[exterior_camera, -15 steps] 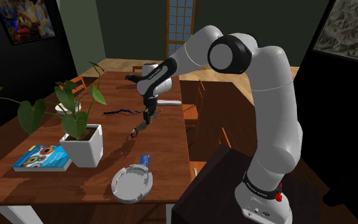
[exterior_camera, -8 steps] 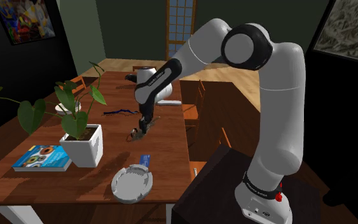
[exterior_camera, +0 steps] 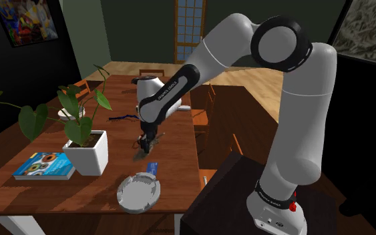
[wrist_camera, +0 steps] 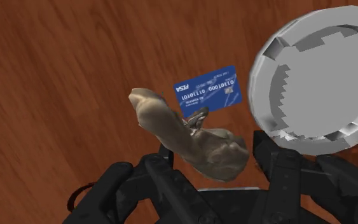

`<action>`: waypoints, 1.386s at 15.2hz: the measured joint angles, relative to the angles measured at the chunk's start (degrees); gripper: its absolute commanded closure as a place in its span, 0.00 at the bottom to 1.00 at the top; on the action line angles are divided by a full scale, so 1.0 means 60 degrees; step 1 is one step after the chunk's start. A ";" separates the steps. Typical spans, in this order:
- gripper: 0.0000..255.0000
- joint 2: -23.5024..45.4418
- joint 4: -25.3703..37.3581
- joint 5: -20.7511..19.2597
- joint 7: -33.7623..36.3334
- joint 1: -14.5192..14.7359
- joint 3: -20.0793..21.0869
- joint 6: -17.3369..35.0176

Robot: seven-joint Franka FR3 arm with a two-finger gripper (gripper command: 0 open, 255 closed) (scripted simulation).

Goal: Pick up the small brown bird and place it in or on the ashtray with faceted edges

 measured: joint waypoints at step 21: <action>1.00 0.0267 -0.1137 -0.0571 0.3211 0.1795 0.0975 0.1460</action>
